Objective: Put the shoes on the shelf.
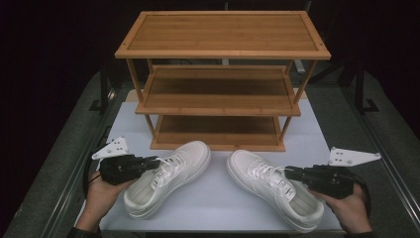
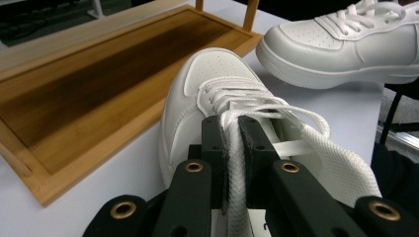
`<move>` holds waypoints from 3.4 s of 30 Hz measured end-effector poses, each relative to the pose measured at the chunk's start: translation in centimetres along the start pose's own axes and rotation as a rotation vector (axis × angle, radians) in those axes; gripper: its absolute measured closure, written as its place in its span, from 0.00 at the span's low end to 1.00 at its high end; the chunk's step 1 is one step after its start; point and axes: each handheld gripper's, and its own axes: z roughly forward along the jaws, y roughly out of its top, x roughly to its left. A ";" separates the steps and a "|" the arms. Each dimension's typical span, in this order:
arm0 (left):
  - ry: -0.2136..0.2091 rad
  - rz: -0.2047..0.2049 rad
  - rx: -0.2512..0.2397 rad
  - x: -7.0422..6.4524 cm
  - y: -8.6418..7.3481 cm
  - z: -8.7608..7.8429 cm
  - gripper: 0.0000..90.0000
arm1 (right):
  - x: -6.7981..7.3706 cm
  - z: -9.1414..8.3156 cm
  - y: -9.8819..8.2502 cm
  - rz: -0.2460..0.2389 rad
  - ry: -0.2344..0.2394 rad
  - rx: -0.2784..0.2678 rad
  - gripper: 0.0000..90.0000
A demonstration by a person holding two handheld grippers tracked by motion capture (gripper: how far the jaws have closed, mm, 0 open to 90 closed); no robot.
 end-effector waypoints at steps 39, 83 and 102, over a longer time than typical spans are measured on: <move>0.079 0.069 -0.111 3.1 15.1 -2.9 0.93 | -3.4 -2.4 16.0 -0.070 -0.085 -0.141 0.94; 0.184 -0.038 -0.162 7.3 16.6 1.7 0.70 | -7.3 2.1 19.2 -0.019 -0.280 -0.136 0.81; 0.188 0.007 -0.210 6.1 16.6 -3.8 0.46 | -5.7 -3.1 18.3 0.011 -0.279 -0.167 0.52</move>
